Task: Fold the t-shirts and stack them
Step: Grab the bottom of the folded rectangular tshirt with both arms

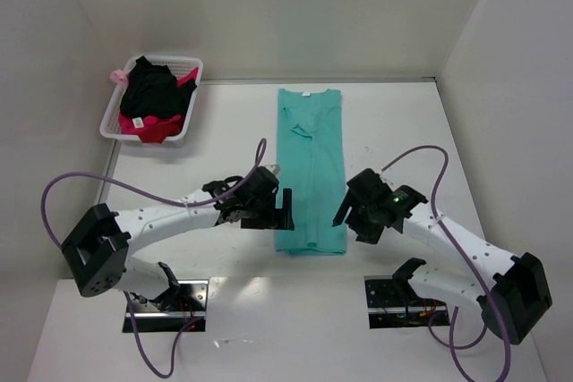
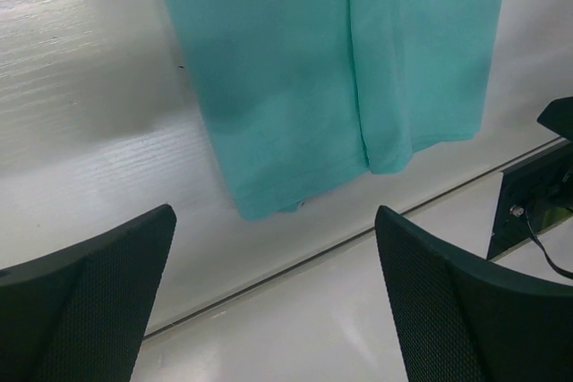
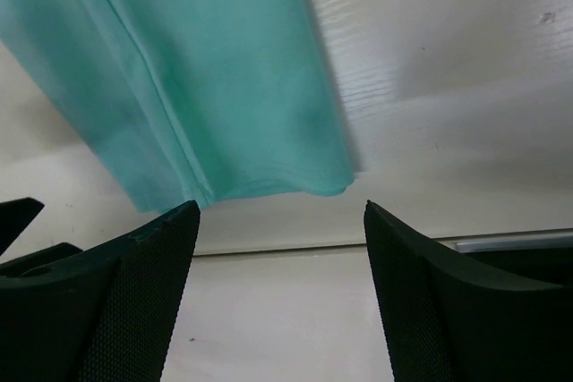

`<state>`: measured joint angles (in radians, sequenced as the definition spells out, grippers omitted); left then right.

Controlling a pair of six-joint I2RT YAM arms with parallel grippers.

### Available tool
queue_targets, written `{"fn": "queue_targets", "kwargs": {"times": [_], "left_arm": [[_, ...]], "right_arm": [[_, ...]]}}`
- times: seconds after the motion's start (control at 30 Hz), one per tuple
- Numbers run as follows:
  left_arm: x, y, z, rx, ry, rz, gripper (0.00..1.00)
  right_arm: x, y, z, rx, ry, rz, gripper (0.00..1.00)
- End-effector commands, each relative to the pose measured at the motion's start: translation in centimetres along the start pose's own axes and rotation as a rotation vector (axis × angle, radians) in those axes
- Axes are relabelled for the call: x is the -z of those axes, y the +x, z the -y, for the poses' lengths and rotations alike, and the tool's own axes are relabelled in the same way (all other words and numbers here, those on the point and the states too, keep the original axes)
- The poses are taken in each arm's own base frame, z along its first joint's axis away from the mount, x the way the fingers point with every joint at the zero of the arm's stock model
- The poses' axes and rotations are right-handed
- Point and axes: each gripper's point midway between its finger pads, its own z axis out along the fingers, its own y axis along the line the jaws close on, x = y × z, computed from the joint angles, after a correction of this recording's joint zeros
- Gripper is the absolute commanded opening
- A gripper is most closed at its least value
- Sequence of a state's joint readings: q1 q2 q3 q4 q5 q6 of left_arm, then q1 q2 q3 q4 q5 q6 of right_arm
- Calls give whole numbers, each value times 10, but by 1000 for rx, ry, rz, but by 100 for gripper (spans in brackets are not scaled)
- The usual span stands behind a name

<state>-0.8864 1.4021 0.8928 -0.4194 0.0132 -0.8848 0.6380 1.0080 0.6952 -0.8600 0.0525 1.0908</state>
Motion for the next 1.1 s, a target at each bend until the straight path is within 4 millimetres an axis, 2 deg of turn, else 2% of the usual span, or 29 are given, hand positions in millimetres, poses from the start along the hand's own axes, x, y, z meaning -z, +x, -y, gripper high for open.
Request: {"fn": "queue_targets", "kwargs": {"times": [0.0, 0.17, 0.33, 0.5, 0.57, 0.7, 1.07], "left_arm": [[7, 1, -2, 39, -4, 20, 100], [1, 5, -12, 48, -34, 18, 100], [-9, 15, -19, 50, -62, -24, 100], [-21, 16, -18, 60, -68, -41, 100], [-24, 17, -20, 60, -77, -49, 100], [-33, 23, -23, 74, -92, -76, 100], [-33, 21, -12, 176, -64, -76, 96]], "right_arm": [[-7, 5, 14, -52, 86, -9, 78], [-27, 9, 14, -44, 152, -32, 78], [-32, 14, 18, -45, 161, -38, 78], [-37, 24, 23, -81, 160, -76, 74], [-40, 27, 24, -72, 164, -80, 69], [-46, 27, 24, -71, 175, -85, 67], [-55, 34, 29, -74, 145, -95, 51]]}}
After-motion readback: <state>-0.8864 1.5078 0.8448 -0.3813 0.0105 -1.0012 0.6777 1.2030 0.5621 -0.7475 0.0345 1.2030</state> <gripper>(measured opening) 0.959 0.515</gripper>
